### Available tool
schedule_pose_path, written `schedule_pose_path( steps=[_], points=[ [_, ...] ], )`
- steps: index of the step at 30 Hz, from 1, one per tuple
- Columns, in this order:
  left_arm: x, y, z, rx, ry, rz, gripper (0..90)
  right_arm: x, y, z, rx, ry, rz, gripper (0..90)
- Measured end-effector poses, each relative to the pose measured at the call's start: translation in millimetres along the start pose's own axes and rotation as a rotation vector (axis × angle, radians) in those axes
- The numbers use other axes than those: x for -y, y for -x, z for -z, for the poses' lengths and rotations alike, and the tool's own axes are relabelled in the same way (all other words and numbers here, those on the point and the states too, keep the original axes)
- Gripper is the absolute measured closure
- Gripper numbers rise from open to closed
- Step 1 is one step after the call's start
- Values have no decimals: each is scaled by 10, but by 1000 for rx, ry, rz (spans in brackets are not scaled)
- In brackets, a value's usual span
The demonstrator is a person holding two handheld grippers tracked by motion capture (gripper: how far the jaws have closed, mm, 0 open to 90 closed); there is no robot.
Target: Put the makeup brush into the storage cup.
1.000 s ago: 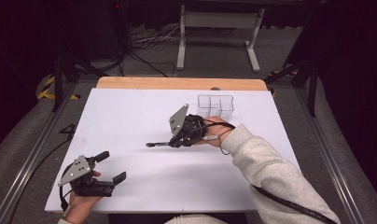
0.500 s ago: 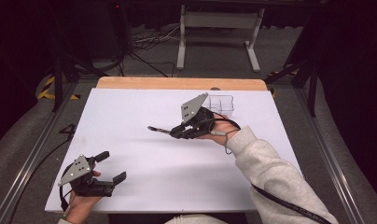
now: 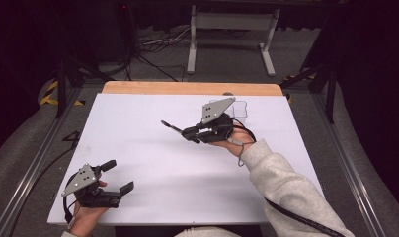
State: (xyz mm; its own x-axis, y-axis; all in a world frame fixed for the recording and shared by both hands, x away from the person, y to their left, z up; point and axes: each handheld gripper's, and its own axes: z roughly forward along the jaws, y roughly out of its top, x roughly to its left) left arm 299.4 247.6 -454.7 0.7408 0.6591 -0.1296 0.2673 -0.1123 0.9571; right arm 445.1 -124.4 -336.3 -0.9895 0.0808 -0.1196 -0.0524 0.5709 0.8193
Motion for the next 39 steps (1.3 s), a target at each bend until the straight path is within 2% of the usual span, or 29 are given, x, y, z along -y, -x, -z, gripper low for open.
schedule_pose_path(
  steps=[7, 14, 17, 26, 35, 39],
  points=[
    [2, 0, 1, 2, 0, 3, 2, 90, 23, 61, 55, 115, -68, 794],
    [3, -2, -3, 3, -3, 3, 3, 138, 25, 107, 106, 169, -90, 793],
    [4, -4, -4, 2, -1, 4, 2, 174, 41, 159, 153, 213, -122, 792],
    [6, -7, -3, -1, -2, 7, 2, 251, 82, 258, 224, 267, -171, 789],
    [8, -9, -1, -2, -1, 11, 2, 376, 103, 352, 331, 326, -217, 788],
    [8, -8, -3, -3, 1, 12, 2, 443, 124, 409, 363, 345, -210, 786]
  ],
)
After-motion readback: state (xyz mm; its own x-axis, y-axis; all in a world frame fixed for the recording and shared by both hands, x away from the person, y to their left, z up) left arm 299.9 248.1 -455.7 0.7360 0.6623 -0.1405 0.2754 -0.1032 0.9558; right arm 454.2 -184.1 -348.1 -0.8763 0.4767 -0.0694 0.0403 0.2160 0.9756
